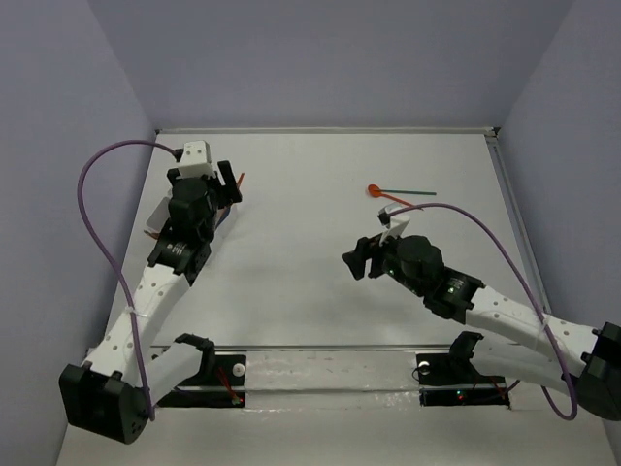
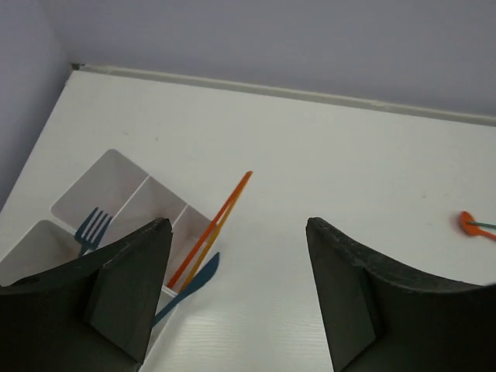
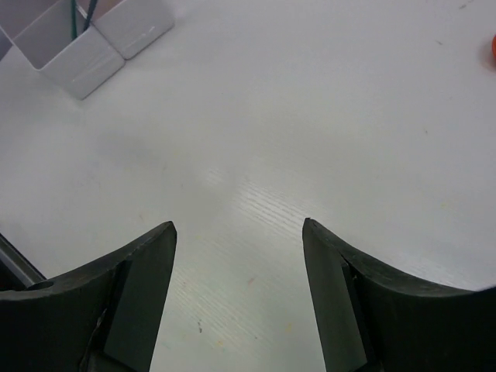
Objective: Sort the eating utensils into containers
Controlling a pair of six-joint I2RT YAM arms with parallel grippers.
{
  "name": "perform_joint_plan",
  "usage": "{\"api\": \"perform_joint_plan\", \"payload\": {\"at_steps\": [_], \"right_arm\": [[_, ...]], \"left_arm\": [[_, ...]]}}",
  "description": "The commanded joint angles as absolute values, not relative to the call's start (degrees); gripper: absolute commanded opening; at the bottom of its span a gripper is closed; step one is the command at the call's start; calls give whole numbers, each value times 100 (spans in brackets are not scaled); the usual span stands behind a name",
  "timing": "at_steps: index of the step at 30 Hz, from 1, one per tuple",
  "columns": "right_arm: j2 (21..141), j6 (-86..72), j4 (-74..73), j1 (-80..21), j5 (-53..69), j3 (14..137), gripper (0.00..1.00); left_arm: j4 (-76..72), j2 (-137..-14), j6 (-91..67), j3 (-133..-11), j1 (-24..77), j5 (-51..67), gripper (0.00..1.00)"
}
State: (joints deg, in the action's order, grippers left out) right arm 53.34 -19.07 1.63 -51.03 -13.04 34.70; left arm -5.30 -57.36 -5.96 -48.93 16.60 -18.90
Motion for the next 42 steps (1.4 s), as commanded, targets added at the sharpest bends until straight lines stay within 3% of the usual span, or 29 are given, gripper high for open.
{"api": "perform_joint_plan", "payload": {"at_steps": [1, 8, 14, 22, 24, 26, 31, 35, 42], "right_arm": [[5694, -1881, 202, -4835, -1565, 3559, 71], [6554, -2109, -252, -3842, -1187, 4041, 61], [7706, -1996, -764, -3070, -1354, 5235, 58], [9376, -599, -1291, -1794, -150, 6852, 56], [9631, -231, -1388, -1444, -45, 7153, 46], [10106, -71, -1643, -1205, 121, 7662, 42], [10696, 948, -1591, -730, 509, 8094, 44], [11082, 1370, -1590, -439, 615, 8270, 51], [11522, 2099, -1802, -308, 694, 8718, 73]], "left_arm": [[-220, -4993, -1098, -5265, 1881, -820, 82], [333, -3745, -1371, -4546, 1934, 605, 83], [483, -2858, -1345, -4122, 1934, 782, 86], [694, -2295, -1362, -4166, 2118, 387, 86], [729, -2163, -1380, -4166, 2118, 325, 86], [729, -2110, -1397, -4149, 2170, 360, 87], [791, -2083, -1406, -4166, 2399, 308, 87], [817, -2074, -1397, -4175, 2539, 211, 87], [861, -2083, -1389, -4184, 2698, 70, 87]]}}
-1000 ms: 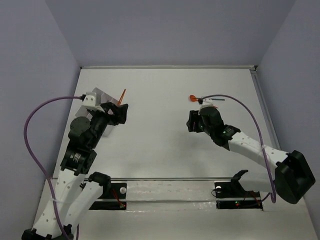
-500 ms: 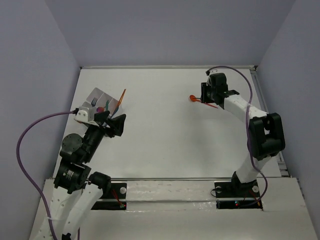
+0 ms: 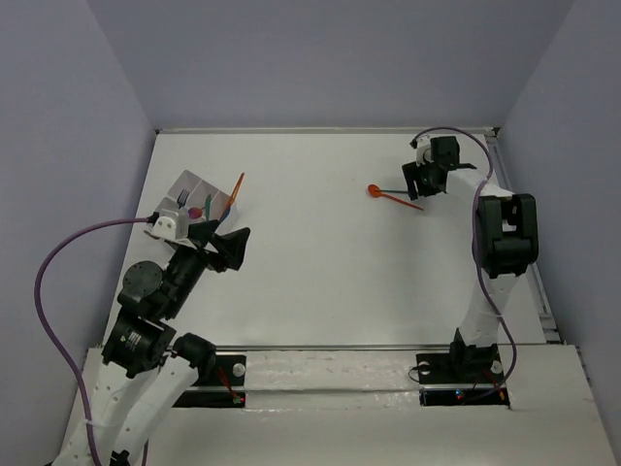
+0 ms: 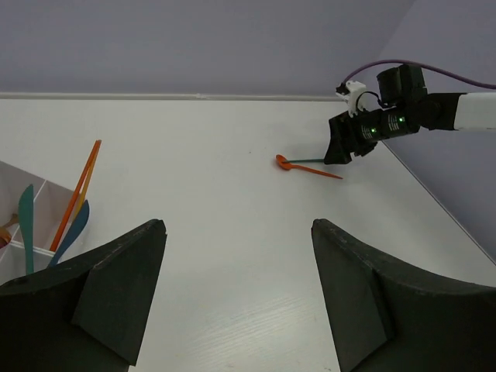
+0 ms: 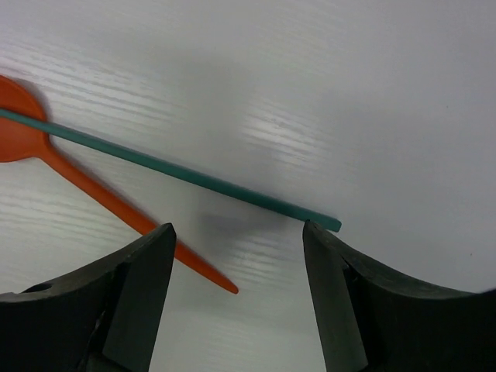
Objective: Sort the eating utensils into containers
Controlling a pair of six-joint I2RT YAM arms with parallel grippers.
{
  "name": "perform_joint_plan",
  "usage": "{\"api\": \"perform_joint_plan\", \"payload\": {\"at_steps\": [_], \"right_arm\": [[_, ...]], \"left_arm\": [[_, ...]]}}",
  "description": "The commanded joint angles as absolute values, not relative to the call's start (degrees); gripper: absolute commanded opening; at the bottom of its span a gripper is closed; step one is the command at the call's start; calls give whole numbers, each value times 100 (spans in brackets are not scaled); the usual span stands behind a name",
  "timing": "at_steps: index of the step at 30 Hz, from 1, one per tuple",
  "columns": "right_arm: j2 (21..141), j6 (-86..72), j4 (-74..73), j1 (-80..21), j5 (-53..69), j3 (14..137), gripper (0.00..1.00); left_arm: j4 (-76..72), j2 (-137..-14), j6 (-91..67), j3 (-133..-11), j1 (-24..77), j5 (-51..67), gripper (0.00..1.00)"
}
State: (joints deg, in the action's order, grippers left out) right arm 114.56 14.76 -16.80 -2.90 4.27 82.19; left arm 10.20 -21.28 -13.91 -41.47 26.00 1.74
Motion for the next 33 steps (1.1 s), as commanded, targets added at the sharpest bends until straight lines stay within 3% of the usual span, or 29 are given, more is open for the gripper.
{"api": "perform_joint_plan", "payload": {"at_steps": [1, 7, 15, 26, 31, 33], "right_arm": [[11609, 2153, -1950, -308, 790, 8884, 76], [12190, 2461, -2785, -308, 1055, 9878, 78], [12778, 2531, -3435, -308, 1573, 10651, 70], [13034, 2514, -3402, -308, 1530, 10240, 70], [12859, 2338, -2884, -308, 1240, 9661, 57], [12684, 2285, -2716, -308, 1265, 9397, 45]], "left_arm": [[861, -2109, -1397, -4184, 2698, 70, 87], [861, -2162, -1397, -4184, 2698, 79, 87], [870, -2250, -1389, -4184, 2698, 70, 87], [870, -2232, -1389, -4192, 2751, 53, 87], [861, -2189, -1380, -4192, 2751, 62, 87], [861, -2171, -1380, -4192, 2751, 62, 87]]}}
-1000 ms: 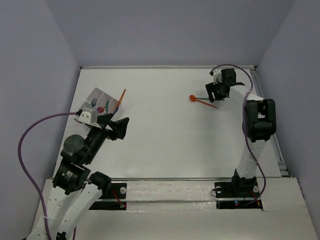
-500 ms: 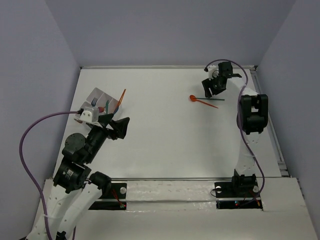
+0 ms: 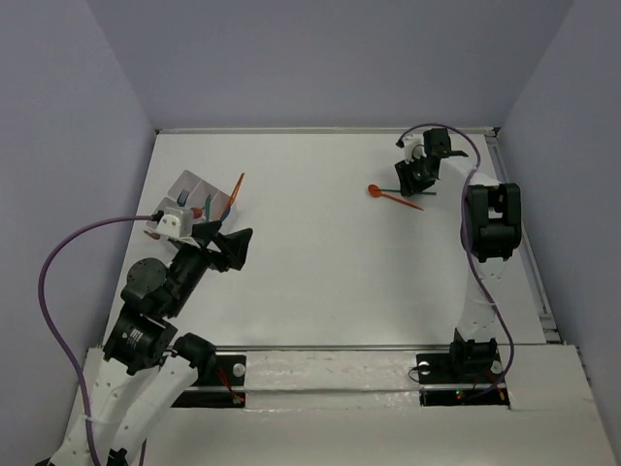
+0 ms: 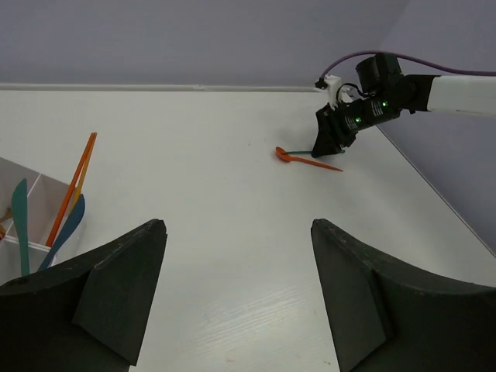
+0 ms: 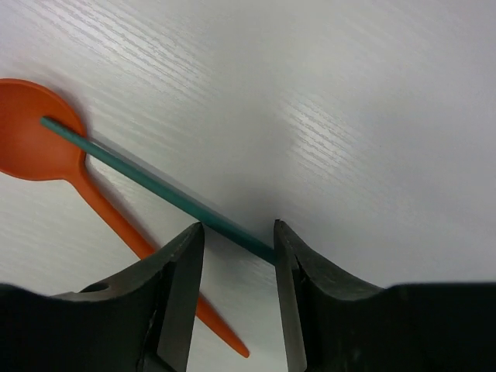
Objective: Sort the eating utensils into containers
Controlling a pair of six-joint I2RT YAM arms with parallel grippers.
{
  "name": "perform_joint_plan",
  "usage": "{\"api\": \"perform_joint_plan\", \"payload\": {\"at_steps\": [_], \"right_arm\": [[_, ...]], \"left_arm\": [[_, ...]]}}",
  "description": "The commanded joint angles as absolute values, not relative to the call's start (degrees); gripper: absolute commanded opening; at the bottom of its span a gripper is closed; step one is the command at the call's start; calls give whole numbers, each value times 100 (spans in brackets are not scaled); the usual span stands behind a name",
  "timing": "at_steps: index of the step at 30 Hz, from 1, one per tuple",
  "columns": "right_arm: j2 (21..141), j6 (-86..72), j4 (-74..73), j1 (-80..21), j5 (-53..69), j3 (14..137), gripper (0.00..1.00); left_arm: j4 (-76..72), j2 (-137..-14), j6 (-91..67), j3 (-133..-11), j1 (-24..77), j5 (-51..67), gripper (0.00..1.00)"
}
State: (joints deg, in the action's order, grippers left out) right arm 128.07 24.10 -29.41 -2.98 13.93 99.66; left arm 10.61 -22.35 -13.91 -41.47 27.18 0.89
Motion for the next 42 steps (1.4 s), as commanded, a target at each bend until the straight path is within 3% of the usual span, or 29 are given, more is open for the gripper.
{"api": "perform_joint_plan", "payload": {"at_steps": [1, 3, 13, 15, 18, 33, 42], "right_arm": [[12604, 2259, -2646, -308, 1318, 9282, 43], [12490, 2215, -2540, -308, 1450, 9132, 37], [12349, 2048, -2909, -765, 1644, 8939, 27], [12279, 1943, -2778, -826, 1705, 8738, 16], [12094, 1697, -2506, -940, 1793, 8474, 7], [10374, 405, -1047, -1573, 642, 7032, 7], [9747, 9, -1143, -2390, 238, 6794, 7]], "left_arm": [[870, -2162, -1380, -4192, 2803, 53, 87], [861, -2171, -1380, -4192, 2804, 62, 87], [870, -2153, -1397, -4184, 2804, 53, 86], [861, -2145, -1397, -4184, 2804, 53, 86], [870, -2153, -1397, -4184, 2804, 53, 86], [809, -2452, -1476, -4148, 2804, 88, 86], [677, -2909, -1722, -4175, 2804, 430, 83]]}}
